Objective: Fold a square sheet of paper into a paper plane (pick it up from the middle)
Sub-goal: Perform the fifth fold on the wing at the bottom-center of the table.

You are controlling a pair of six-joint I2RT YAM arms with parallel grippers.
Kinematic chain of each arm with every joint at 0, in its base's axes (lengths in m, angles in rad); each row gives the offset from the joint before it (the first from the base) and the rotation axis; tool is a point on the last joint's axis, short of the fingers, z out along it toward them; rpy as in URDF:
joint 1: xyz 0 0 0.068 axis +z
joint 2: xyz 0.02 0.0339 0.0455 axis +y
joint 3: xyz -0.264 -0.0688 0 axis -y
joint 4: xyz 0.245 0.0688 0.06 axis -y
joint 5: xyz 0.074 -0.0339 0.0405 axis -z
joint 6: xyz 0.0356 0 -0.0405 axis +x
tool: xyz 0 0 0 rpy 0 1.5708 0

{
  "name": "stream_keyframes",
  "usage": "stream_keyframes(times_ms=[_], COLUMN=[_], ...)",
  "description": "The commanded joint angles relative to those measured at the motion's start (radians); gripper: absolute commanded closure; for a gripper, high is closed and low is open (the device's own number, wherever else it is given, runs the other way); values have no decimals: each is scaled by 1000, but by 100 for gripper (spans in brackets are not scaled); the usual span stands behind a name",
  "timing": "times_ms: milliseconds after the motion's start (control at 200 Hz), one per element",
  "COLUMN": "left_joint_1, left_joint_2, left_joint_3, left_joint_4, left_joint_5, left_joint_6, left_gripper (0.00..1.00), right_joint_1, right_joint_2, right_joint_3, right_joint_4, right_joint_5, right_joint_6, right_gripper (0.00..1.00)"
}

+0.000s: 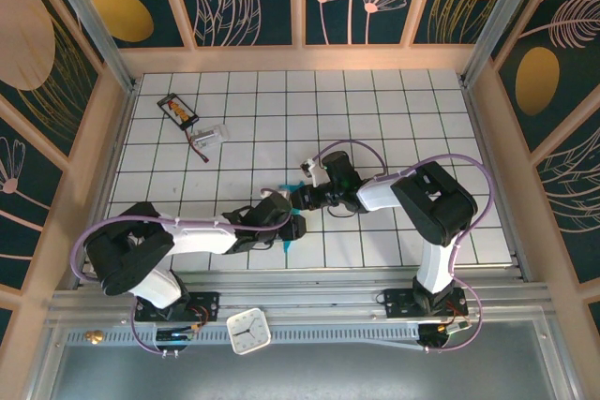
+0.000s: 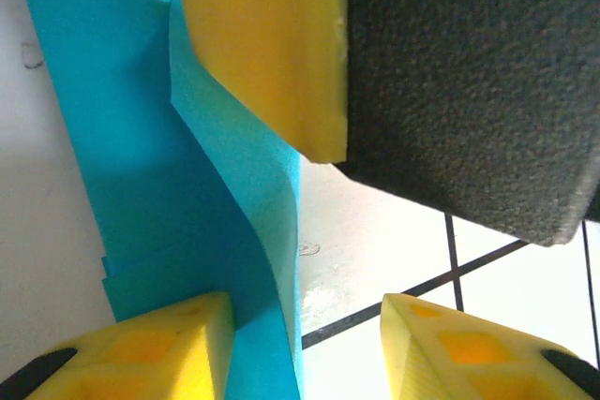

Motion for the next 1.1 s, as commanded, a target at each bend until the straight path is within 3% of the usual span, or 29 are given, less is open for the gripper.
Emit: stream_keyframes(times_ms=[0, 610, 901, 1096], left_joint_1=[-12, -22, -22, -20], left_joint_2=[24, 63, 4, -70], left_joint_3=[23, 40, 19, -41], left_joint_4=[-155, -187, -165, -58], left_joint_5=[-91, -161, -169, -132], left_joint_6=[28, 80, 72, 56], left_gripper=[56, 75, 86, 97], right_joint_1=[-5, -9, -13, -30], right_joint_2=[24, 25, 18, -31], right_joint_3=[6, 6, 12, 12], right_joint_4=[-28, -22, -35, -46], right_joint_5=[16, 15, 15, 0], right_joint_6=[5, 6, -1, -4], right_gripper=[67, 67, 67, 66])
